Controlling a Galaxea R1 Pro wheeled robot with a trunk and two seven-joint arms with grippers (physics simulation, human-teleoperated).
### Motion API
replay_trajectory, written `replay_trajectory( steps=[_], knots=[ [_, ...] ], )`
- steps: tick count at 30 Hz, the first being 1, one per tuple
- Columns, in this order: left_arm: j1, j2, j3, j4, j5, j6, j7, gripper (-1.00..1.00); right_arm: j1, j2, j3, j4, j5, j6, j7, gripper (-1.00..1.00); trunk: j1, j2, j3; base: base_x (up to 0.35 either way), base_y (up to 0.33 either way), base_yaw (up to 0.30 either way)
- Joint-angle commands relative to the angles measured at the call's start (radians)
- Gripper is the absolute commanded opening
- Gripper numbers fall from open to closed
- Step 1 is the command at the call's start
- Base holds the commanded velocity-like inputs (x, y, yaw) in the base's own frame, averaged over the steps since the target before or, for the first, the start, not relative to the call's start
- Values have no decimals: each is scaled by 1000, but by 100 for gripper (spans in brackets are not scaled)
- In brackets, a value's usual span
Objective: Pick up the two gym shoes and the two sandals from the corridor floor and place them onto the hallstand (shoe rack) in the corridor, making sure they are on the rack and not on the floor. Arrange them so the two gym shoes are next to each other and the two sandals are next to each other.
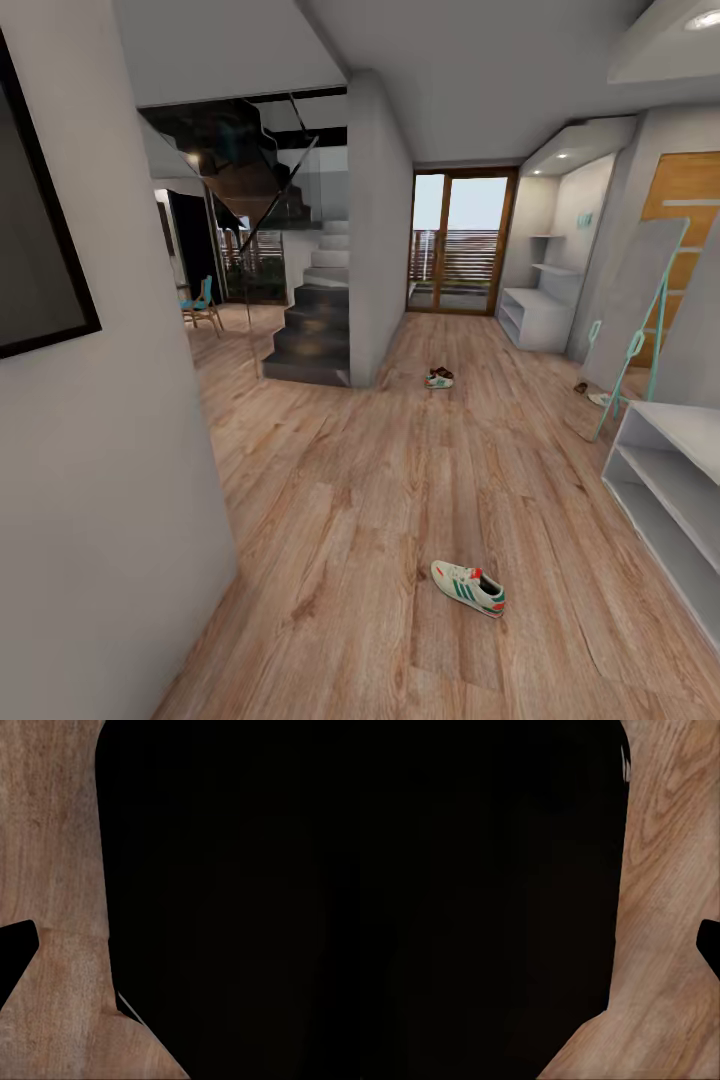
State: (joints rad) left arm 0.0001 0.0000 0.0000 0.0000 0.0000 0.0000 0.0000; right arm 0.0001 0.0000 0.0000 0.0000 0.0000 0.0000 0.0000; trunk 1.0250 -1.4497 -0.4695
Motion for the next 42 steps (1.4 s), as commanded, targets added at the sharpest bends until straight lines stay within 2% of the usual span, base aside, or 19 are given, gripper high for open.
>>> replay_trajectory(
  steps=[1, 5, 15, 33, 42],
  knots=[
    [0, -2, -3, -6, -2, -3, -2, 100, -4, 6, 1, -6, 1, -6, -3, 100, 0, 0, 0, 0, 0, 0],
    [0, -2, -3, -10, -2, -3, -2, 100, -5, 25, 1, -28, 1, -9, -3, 100, 0, 0, 0, 0, 0, 0],
    [-1, -2, -2, -10, -2, -3, -2, 100, -8, 29, 2, -60, 2, -39, -4, 100, 0, 0, 0, 0, 0, 0],
    [-2, 5, 1, -11, 0, -3, 0, 100, -8, 29, 2, -61, 1, -40, -3, 100, 0, 0, 0, 0, 0, -1],
    [-1, 9, 2, -11, 1, -4, -1, 100, -8, 29, 2, -61, 2, -40, -3, 100, 0, 0, 0, 0, 0, -160]
  ],
)
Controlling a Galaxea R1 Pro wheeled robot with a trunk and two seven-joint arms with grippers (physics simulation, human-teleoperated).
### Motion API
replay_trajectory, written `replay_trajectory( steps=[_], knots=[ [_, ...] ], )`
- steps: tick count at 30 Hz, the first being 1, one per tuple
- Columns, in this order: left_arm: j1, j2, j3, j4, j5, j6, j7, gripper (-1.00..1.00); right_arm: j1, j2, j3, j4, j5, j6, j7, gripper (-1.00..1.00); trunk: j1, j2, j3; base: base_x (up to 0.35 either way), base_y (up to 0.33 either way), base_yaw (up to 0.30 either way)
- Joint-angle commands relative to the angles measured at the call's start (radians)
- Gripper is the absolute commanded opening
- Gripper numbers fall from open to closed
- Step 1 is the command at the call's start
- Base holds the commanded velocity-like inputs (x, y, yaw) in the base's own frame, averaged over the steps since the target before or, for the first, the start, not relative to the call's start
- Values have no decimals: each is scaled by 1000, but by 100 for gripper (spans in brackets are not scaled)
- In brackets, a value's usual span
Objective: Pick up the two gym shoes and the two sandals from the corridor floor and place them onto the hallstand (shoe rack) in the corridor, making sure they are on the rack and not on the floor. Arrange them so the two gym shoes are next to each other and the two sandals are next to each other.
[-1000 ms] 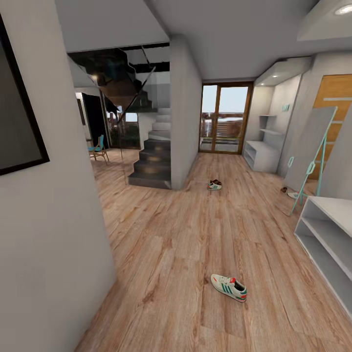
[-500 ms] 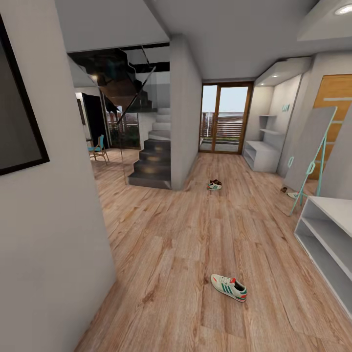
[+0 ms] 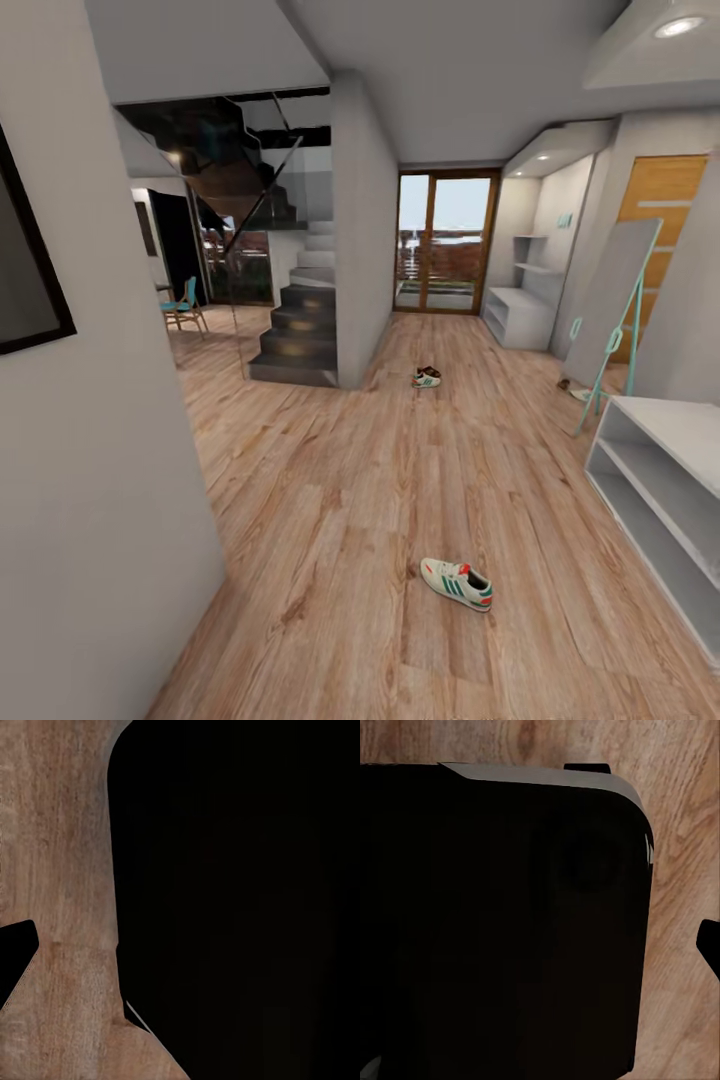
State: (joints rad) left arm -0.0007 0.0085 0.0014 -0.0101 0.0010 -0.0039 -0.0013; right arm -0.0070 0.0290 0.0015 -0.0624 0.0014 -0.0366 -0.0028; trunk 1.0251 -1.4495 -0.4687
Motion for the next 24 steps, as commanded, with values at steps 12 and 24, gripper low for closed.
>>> replay_trajectory(
  steps=[12, 24],
  knots=[
    [-1, 1, 0, -2, -2, -1, 0, 100, -1, 0, -1, 0, 0, -3, 0, 100, 0, 0, 5, 0, -28, -258],
    [-10, 4, -3, -61, -3, -1, 2, 100, -1, -15, -1, -128, 3, -2, -3, 100, 0, 0, 9, 37, -169, -158]
  ],
)
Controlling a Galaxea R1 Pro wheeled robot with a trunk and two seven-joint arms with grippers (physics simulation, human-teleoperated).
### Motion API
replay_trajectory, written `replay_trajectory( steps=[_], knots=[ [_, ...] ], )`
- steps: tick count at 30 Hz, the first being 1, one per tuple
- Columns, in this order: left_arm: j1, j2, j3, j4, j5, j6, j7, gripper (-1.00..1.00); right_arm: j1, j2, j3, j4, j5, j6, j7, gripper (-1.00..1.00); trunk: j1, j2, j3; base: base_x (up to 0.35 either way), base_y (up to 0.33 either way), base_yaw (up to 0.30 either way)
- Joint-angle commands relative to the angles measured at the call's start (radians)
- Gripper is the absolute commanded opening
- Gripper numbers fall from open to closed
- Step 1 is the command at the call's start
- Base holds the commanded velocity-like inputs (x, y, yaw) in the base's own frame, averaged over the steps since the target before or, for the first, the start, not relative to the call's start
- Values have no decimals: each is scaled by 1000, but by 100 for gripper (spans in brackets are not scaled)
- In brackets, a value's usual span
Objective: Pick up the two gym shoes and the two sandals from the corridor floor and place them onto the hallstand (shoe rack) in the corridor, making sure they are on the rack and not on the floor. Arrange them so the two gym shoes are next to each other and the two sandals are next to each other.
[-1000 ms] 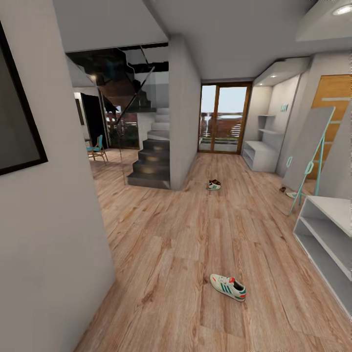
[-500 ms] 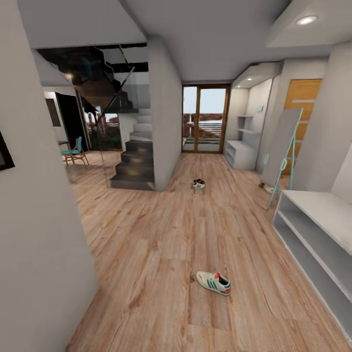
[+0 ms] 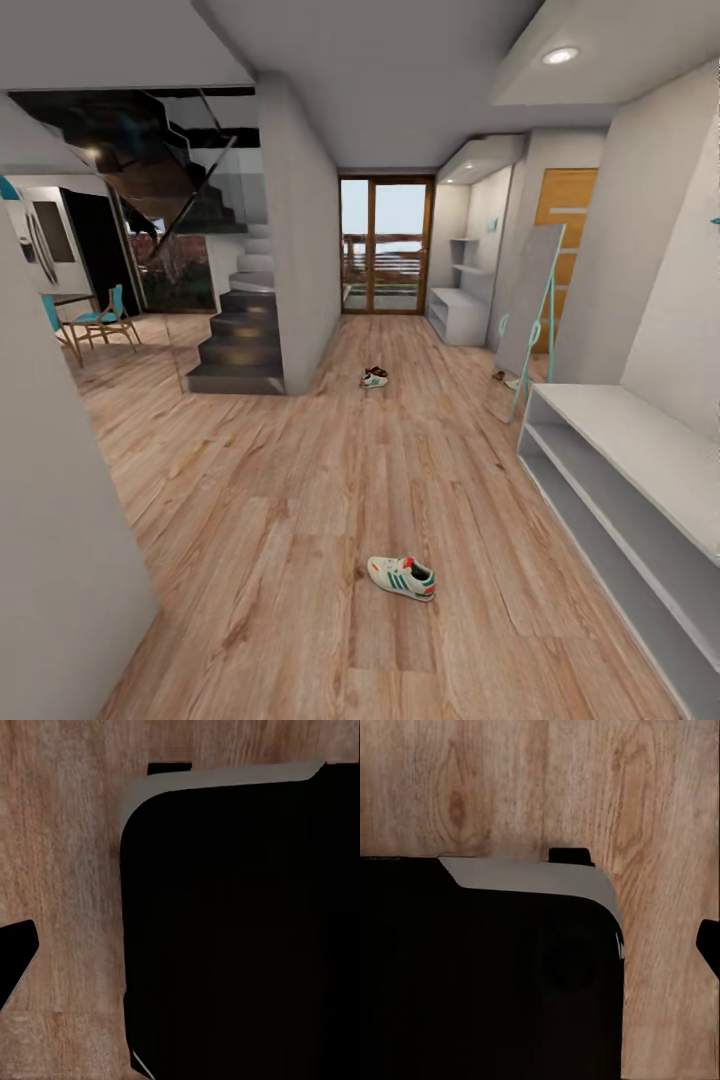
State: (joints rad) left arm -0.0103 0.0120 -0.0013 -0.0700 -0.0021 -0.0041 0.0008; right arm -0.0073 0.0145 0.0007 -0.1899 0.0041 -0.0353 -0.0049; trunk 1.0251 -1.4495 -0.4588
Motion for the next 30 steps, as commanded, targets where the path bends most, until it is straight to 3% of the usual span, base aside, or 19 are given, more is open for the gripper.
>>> replay_trajectory(
  steps=[1, 7, 10, 12, 19, 21, 30],
  knots=[
    [-2, 0, 0, -18, -1, 0, 3, 100, 0, -8, 0, -25, 0, -4, 0, 100, 0, 0, -1, 7, -25, -16],
    [-25, 1, -3, -109, -15, 3, 8, 100, 0, -49, -1, -152, 0, -5, 0, 100, 0, 0, -1, 3, -11, -7],
    [-59, 12, -3, -163, -28, 5, 9, 100, 0, -70, -1, -247, 0, -5, 0, 100, 0, 0, -1, 1, -3, -2],
    [-116, 32, -2, -200, -37, 1, 3, 100, -2, -83, -2, -357, 0, -8, -1, 100, 0, 0, -1, 0, -1, 0],
    [-211, 49, -1, -220, -33, -2, -7, 100, -13, -88, -2, -491, 1, -31, 0, 100, 0, 0, -1, 0, 0, 0],
    [-257, 49, 1, -224, -31, -12, -40, 100, -29, -89, -2, -552, 2, -40, 0, 100, 0, 0, -1, 0, 0, 0],
    [-299, 54, 10, -224, -15, -31, -141, 100, -56, -88, -2, -577, -2, -53, 7, 100, 0, 0, -1, 0, 0, 0]
  ],
)
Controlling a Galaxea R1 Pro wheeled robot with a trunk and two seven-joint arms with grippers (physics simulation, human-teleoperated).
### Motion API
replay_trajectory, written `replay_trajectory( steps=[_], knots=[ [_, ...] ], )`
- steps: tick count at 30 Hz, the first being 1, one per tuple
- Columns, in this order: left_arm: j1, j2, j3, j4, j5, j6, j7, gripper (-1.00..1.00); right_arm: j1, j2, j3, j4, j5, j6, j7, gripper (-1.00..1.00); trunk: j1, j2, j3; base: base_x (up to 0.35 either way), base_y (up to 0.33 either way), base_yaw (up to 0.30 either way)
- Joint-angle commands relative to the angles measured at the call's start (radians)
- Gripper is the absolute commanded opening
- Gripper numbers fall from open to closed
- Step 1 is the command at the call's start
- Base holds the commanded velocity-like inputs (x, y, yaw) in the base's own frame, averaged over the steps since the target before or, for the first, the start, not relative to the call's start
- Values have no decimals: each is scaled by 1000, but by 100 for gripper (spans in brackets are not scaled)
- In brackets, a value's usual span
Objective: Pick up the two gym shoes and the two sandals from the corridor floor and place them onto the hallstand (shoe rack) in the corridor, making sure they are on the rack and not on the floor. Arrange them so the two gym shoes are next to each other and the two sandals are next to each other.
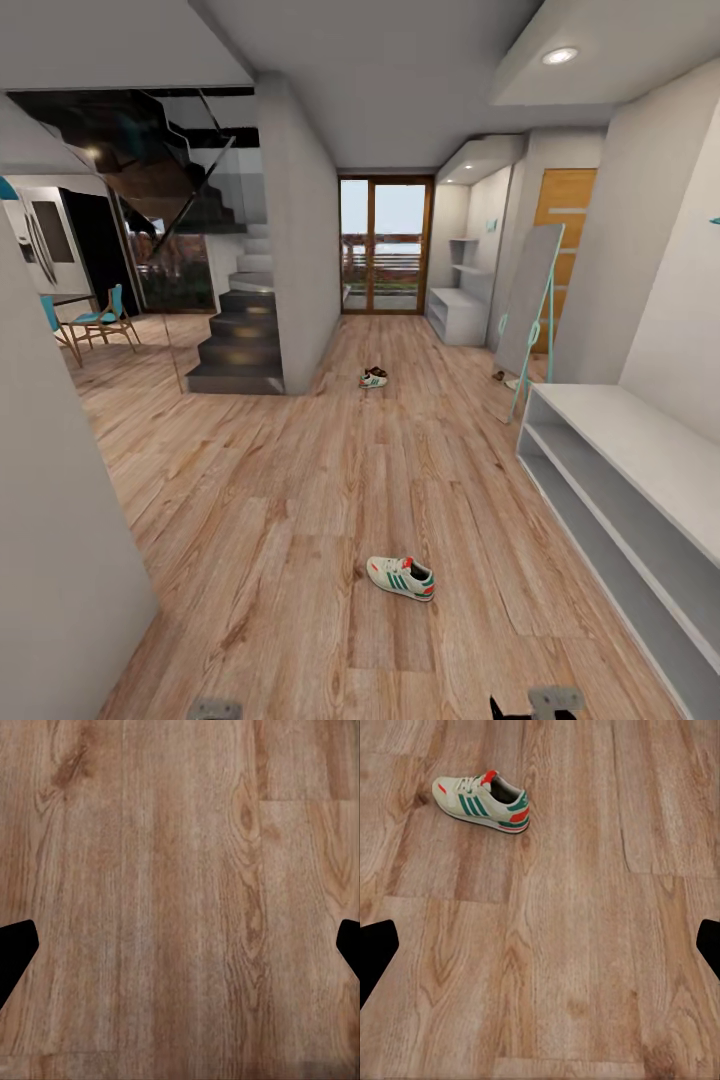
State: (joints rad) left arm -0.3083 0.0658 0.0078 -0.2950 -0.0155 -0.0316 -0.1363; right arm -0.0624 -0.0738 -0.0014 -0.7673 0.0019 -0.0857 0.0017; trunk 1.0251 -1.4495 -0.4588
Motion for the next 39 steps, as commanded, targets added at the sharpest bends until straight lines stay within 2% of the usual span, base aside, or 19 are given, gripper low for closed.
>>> replay_trajectory(
  steps=[1, 4, 9, 10, 13, 22, 39],
  knots=[
    [-1, 2, 6, 1, 7, -13, -8, 100, -2, 1, 0, 18, -1, -14, 1, 100, 0, -1, -1, 0, 0, 0],
    [2, 8, 19, 2, 21, -41, -13, 100, -3, 1, 0, 46, -1, -41, 2, 100, 0, -1, -1, 0, 0, 0],
    [9, 24, 45, 9, 38, -129, -11, 100, -3, 3, 1, 78, -1, -90, 2, 100, 0, -1, -1, 0, 0, 0],
    [10, 27, 50, 10, 40, -164, -9, 100, -4, 3, 1, 84, 0, -101, 3, 100, 0, -1, -1, 0, 0, 0],
    [11, 27, 53, 12, 40, -184, -7, 100, -4, 3, 1, 85, 3, -108, 4, 100, 0, -1, -1, 0, 0, 0],
    [11, 28, 54, 14, 38, -196, -5, 100, -4, 2, 1, 83, 4, -112, 3, 100, 0, -1, -1, 36, -4, 0],
    [11, 28, 54, 16, 40, -198, -5, 100, -4, 1, 0, 88, 3, -112, -5, 100, 0, -1, -1, 257, -132, 0]
  ],
)
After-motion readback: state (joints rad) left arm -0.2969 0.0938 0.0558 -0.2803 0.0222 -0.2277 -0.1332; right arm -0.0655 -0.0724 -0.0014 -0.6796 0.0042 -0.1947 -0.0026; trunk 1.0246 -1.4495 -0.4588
